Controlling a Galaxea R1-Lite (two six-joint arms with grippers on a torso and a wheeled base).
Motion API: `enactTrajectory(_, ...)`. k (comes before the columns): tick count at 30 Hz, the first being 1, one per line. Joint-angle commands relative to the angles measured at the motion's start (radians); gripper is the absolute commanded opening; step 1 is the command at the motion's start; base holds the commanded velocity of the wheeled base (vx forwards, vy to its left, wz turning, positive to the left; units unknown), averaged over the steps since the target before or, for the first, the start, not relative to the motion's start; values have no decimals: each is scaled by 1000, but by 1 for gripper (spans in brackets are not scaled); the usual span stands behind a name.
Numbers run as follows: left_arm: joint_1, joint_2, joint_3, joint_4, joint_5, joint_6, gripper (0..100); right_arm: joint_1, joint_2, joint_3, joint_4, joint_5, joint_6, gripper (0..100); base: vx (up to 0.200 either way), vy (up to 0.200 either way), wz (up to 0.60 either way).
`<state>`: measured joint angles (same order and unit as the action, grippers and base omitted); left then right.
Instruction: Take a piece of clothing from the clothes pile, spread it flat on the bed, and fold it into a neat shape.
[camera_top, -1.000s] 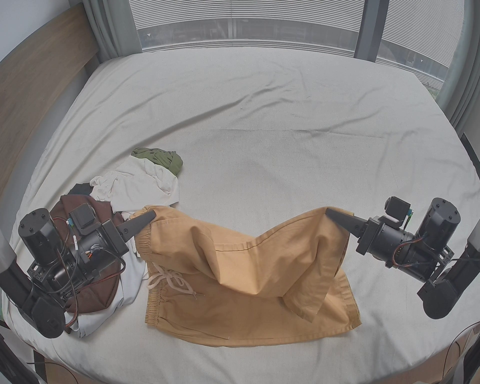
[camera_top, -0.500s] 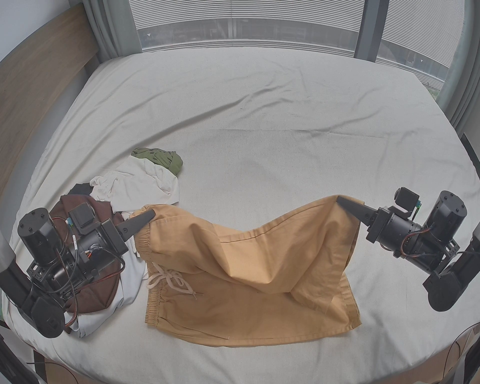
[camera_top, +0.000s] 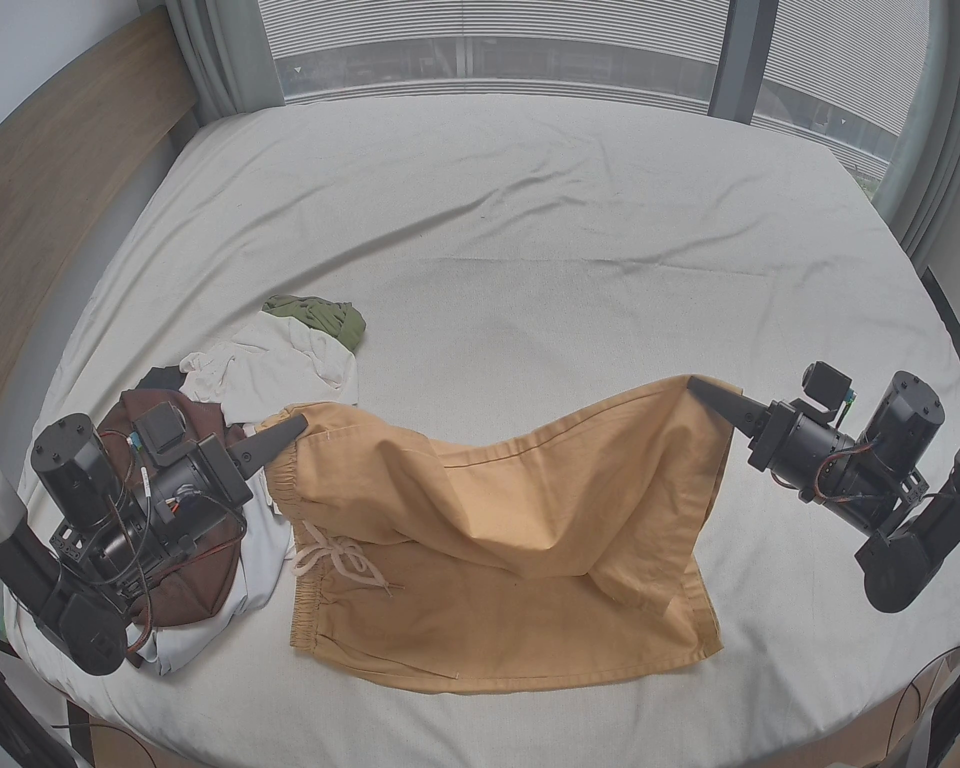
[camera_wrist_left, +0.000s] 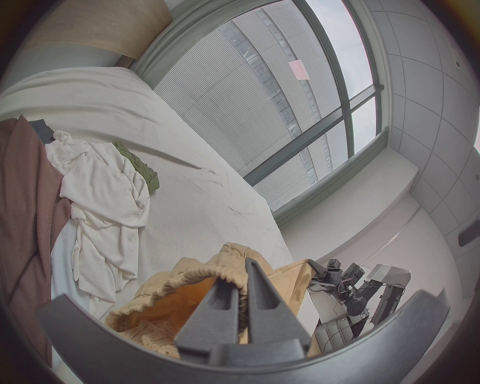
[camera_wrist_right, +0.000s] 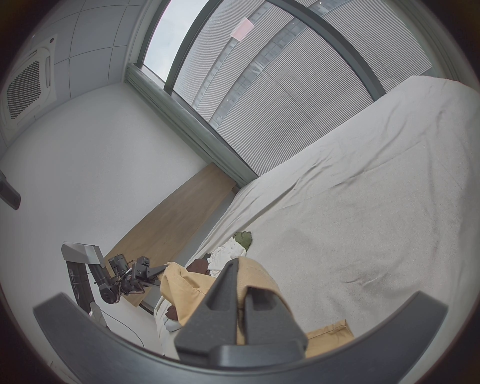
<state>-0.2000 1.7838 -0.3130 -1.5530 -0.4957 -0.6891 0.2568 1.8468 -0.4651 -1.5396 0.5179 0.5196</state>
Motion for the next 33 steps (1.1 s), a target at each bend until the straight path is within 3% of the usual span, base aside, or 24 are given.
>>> enactTrajectory(1,1,-14,0,-2,0,-1,0,-14,-18,-6,1,4,0,0,0,0,0)
enactTrajectory(24,62,2,6,-1,-6,7,0,-88,-47,-26,1,28,34,0,0,0,0)
enactTrajectory(33,83,62,17,-1,-3,102,0,-119,-49,-32,1,44,36,0,0,0,0)
